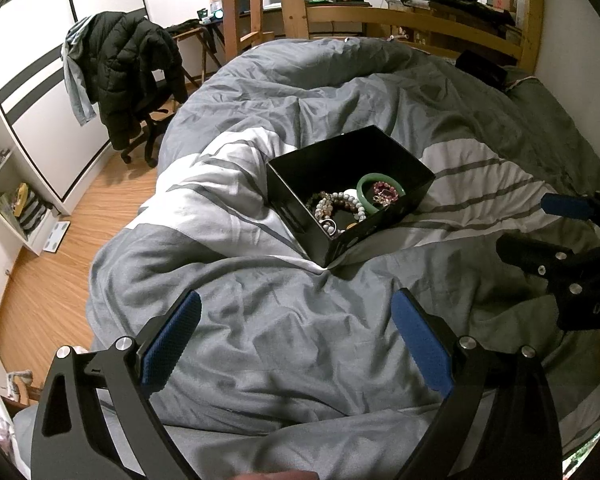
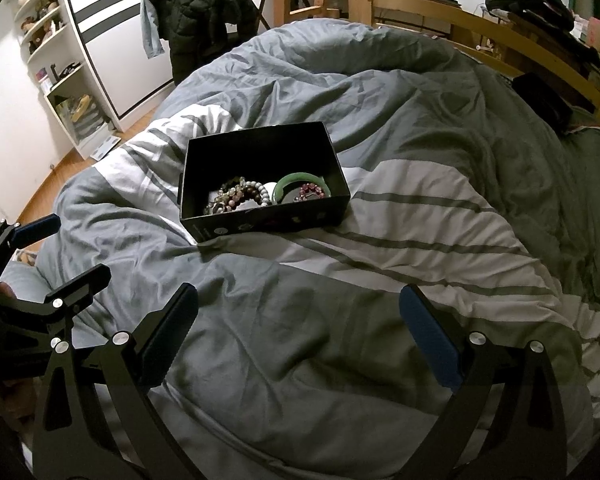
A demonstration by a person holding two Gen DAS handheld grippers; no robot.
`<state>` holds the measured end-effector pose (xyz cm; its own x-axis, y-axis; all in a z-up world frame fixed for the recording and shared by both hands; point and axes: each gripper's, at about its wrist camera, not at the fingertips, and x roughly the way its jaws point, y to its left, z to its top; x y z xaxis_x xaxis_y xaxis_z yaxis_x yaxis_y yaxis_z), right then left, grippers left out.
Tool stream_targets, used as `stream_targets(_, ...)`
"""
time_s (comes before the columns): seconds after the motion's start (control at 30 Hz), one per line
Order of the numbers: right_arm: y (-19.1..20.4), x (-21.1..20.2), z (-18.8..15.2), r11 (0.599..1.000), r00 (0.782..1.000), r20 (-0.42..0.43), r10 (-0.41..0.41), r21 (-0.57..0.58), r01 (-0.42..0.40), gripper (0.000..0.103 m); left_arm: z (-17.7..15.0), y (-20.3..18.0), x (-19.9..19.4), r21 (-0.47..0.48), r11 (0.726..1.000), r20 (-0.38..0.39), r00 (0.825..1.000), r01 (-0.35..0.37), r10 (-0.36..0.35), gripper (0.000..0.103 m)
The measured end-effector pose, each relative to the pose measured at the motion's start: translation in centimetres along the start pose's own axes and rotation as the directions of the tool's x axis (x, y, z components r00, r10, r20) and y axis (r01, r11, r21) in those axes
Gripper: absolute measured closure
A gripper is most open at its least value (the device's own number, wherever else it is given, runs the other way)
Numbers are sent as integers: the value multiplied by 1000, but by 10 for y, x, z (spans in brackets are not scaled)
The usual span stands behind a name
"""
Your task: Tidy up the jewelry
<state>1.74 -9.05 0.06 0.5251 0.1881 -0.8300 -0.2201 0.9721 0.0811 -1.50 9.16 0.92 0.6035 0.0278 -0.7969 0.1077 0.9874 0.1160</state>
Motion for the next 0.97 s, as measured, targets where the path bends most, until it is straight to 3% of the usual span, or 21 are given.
stream_targets(0.97, -2, 4, -2, 1000, 1000, -12, -4, 0, 4, 4, -3, 5, 2, -11, 1000, -10, 1000, -6, 6, 8)
